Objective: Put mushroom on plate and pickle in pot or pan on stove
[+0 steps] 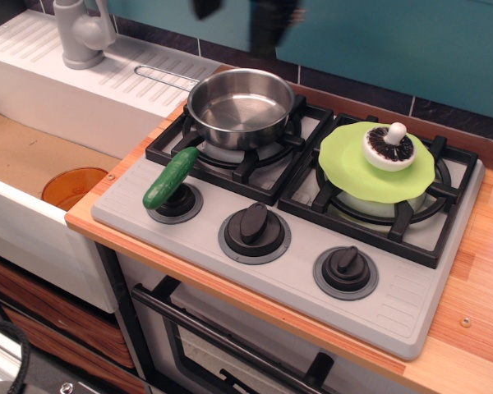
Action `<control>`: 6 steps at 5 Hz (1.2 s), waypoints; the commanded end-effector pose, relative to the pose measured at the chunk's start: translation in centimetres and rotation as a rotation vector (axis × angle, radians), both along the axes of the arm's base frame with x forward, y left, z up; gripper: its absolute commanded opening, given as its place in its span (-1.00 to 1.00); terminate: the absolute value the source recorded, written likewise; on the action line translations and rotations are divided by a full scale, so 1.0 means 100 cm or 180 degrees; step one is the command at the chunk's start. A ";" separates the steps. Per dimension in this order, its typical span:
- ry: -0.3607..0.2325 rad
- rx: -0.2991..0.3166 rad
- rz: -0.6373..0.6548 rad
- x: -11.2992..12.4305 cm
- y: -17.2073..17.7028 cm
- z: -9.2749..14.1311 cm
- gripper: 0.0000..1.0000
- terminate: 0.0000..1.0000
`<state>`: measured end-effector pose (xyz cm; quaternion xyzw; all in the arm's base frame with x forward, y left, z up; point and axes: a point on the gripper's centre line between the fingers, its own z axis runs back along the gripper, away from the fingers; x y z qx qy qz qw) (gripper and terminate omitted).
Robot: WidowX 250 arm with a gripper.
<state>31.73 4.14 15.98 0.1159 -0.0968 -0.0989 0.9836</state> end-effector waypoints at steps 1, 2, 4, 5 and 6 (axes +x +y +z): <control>-0.0322 0.0186 0.0123 -0.007 0.042 0.013 1.00 -1.00; -0.0340 0.0010 0.0424 -0.019 0.049 0.007 1.00 -1.00; -0.0479 -0.0268 0.0868 -0.038 0.040 -0.034 1.00 -1.00; -0.0570 -0.0276 0.0932 -0.044 0.031 -0.049 1.00 -1.00; -0.0654 -0.0295 0.0921 -0.048 0.026 -0.063 1.00 -1.00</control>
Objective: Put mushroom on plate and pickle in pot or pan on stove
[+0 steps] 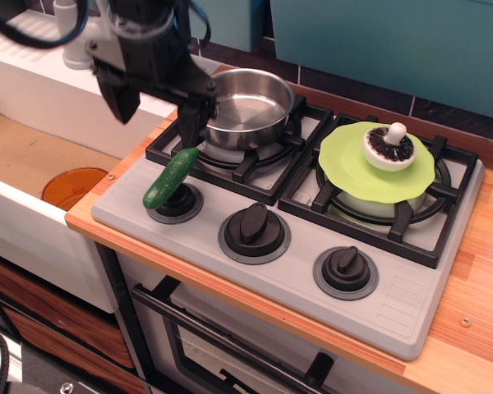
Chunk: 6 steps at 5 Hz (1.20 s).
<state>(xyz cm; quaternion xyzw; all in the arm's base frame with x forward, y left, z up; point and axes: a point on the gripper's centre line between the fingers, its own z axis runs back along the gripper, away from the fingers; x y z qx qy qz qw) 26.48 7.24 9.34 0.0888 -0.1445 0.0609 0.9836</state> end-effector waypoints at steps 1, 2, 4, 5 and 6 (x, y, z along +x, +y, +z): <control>-0.0335 0.0104 -0.0050 0.004 -0.002 -0.006 1.00 -1.00; -0.0443 0.0122 -0.0085 0.007 0.002 -0.018 1.00 -1.00; -0.0572 0.0120 -0.0169 0.015 0.005 -0.038 1.00 -1.00; -0.0557 0.0111 -0.0178 0.017 0.006 -0.039 1.00 -1.00; -0.0489 0.0098 -0.0158 0.018 0.004 -0.038 -1.00 -1.00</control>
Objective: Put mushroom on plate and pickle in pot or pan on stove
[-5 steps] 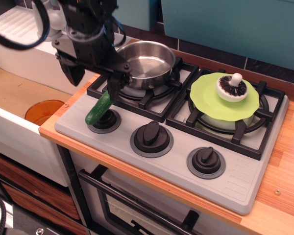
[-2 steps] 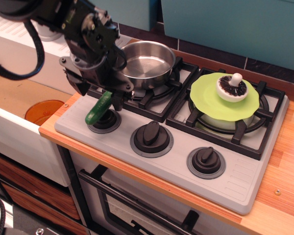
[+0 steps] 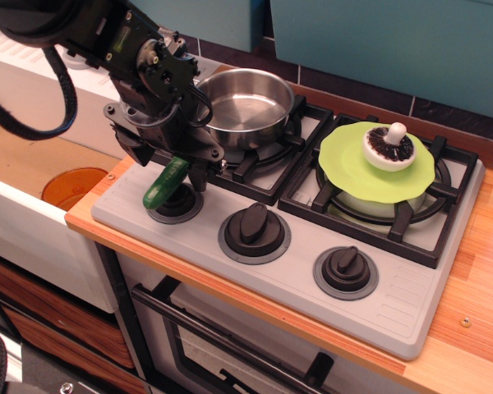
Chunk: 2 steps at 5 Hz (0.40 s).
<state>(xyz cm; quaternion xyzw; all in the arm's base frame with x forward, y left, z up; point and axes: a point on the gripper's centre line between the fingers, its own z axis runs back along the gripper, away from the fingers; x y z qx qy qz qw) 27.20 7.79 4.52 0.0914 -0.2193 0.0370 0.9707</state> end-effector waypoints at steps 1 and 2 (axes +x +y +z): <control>0.0009 0.0011 0.0021 0.013 -0.002 0.013 -1.00 -1.00; 0.0020 0.0007 0.0027 0.017 -0.003 0.015 -1.00 -1.00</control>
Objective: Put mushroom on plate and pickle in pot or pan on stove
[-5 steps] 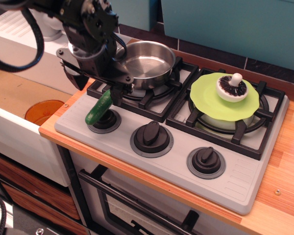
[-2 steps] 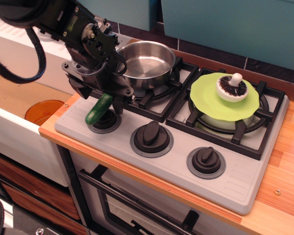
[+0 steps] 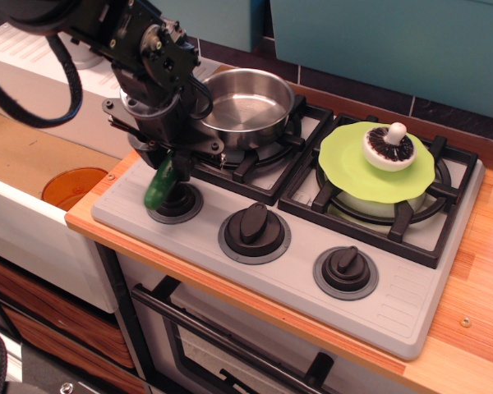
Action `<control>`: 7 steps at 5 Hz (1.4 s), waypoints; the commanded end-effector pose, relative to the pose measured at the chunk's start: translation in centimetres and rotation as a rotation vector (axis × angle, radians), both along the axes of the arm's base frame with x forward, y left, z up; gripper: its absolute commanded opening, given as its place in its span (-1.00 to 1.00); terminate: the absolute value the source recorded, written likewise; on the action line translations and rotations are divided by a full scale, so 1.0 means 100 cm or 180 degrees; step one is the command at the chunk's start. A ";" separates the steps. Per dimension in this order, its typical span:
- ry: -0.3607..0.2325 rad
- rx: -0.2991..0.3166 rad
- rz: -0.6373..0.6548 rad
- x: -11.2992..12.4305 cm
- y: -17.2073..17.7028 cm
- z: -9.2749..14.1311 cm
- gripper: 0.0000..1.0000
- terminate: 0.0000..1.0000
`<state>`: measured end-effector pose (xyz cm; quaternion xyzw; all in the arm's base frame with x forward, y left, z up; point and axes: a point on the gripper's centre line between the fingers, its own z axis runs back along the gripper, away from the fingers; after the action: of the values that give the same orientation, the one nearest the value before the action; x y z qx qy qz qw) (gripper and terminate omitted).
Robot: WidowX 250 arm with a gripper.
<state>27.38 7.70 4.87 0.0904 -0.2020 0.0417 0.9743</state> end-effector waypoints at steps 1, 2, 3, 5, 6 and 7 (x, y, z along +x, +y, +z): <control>-0.0041 0.0021 -0.0030 0.018 -0.002 0.018 -1.00 -1.00; 0.0053 0.0020 -0.0016 0.017 -0.003 0.034 -1.00 -1.00; 0.0200 0.0068 0.0030 0.016 -0.003 0.061 -1.00 -1.00; 0.0341 0.0043 0.0129 0.049 -0.019 0.097 -1.00 -1.00; 0.0321 -0.0011 0.0121 0.076 -0.027 0.097 -1.00 -1.00; 0.0258 -0.0057 0.0059 0.093 -0.030 0.094 -1.00 -1.00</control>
<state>35.76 4.90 12.47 0.0816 -0.1367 0.0482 0.9861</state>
